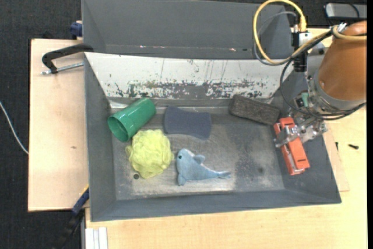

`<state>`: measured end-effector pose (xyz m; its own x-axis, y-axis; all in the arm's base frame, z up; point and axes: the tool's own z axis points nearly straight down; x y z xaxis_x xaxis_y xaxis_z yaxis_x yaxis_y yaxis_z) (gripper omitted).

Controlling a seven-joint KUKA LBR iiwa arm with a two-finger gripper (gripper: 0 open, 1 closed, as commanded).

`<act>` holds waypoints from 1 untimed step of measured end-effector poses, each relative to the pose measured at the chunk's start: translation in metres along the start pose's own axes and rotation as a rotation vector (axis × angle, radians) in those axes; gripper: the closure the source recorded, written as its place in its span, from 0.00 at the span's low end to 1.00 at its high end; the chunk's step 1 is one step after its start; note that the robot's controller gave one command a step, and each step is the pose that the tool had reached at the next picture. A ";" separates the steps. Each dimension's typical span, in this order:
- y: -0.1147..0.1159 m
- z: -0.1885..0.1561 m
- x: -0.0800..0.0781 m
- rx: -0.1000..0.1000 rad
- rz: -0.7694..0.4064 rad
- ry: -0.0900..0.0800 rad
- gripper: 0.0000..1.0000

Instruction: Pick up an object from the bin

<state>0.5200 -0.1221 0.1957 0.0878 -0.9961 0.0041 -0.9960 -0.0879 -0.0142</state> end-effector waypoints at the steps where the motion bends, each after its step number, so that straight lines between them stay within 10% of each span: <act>1: 0.007 0.002 -0.005 -0.027 -0.056 -0.013 1.00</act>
Offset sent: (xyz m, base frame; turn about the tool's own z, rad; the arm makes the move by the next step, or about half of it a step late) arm -0.0015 0.0154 -0.1242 -0.4631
